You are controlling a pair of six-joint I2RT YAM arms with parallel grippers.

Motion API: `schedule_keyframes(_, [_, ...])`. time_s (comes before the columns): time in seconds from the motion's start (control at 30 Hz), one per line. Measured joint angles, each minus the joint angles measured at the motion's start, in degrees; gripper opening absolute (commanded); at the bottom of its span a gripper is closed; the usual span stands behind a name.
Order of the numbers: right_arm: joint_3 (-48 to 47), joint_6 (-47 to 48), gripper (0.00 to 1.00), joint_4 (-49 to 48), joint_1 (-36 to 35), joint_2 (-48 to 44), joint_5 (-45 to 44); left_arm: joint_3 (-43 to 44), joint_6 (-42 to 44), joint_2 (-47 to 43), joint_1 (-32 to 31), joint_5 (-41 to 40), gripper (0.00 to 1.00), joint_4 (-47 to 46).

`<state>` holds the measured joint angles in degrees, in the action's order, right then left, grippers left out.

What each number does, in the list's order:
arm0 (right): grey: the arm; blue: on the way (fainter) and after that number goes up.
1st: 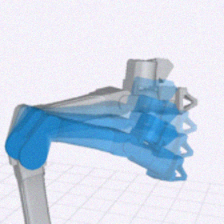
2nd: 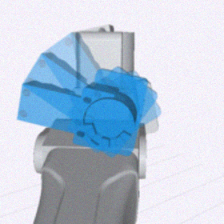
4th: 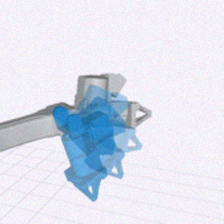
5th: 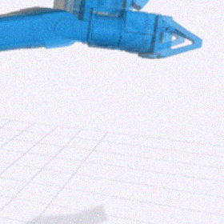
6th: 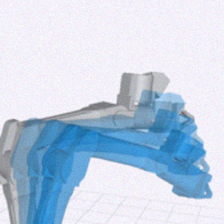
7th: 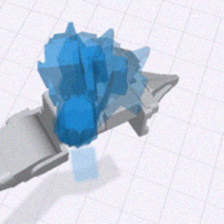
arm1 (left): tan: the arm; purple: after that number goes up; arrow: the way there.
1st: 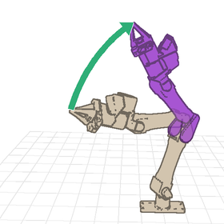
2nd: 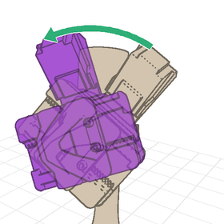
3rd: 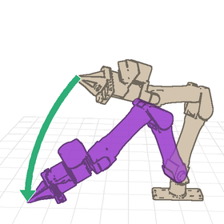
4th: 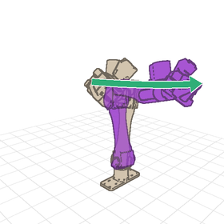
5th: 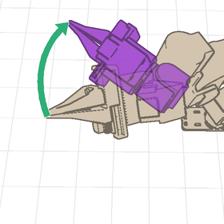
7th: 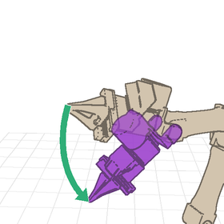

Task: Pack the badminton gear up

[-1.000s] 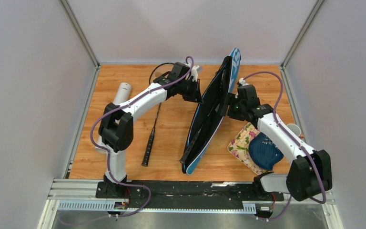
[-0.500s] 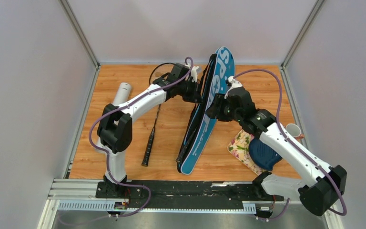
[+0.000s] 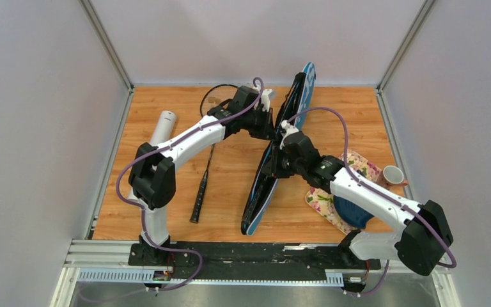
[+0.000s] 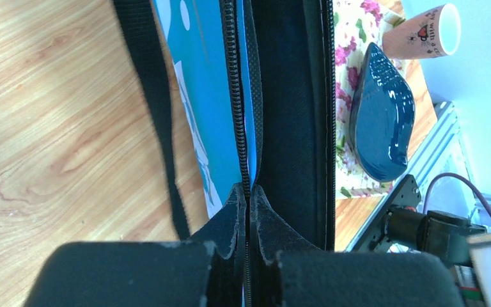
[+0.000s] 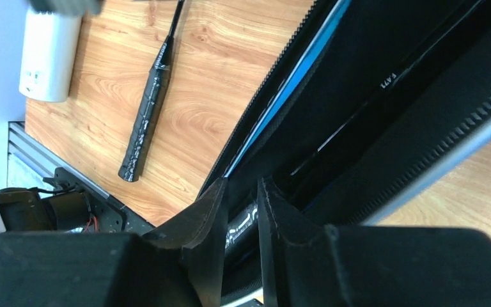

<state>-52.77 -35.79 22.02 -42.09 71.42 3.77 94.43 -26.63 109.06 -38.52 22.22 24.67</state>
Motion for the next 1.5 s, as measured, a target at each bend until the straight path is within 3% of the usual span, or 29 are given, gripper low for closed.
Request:
schedule_keyframes(0.27, [0.02, -5.29, 0.45, 4.79, -0.26, 1.33, -5.84, 0.0, -0.07, -0.24, -0.57, -0.37, 0.0, -0.02])
schedule_keyframes(0.57, [-0.04, -10.43, 0.49, 8.92, -0.26, 2.47, -8.22, 0.0, -0.04, -0.26, -0.57, -0.66, 0.0, -0.07])
schedule_keyframes(0.67, [0.35, -11.19, 0.39, 8.92, -0.26, 3.17, -7.65, 0.0, -0.04, -0.26, -0.57, -0.7, 0.0, -0.04])
schedule_keyframes(0.73, [0.74, -11.47, 0.15, 8.76, -0.26, 3.17, -7.06, 0.0, -0.07, -0.26, -0.57, -0.66, 0.0, -0.07])
schedule_keyframes(0.83, [1.18, -13.73, 0.01, 8.68, -0.17, 3.21, -7.28, 0.0, -0.07, -0.31, -0.57, -0.33, 0.0, -0.04])
schedule_keyframes(1.33, [2.84, -13.0, 0.0, 1.68, -1.64, 12.11, -17.03, -0.44, 0.0, -0.63, -0.2, -0.44, 0.0, -0.17])
schedule_keyframes(1.37, [3.3, -13.25, 0.03, 0.85, -2.01, 12.41, -18.01, -0.52, 0.0, -0.63, -0.2, -0.42, 0.0, -0.33])
schedule_keyframes(1.47, [4.02, -13.25, 0.32, -0.44, -2.78, 12.81, -19.74, -0.81, 0.04, -0.63, -0.2, -0.28, 0.0, -0.5])
schedule_keyframes(1.5, [3.98, -12.87, 0.46, -0.39, -2.82, 12.81, -19.76, -0.83, 0.15, -0.63, -0.2, -0.31, 0.0, -0.52])
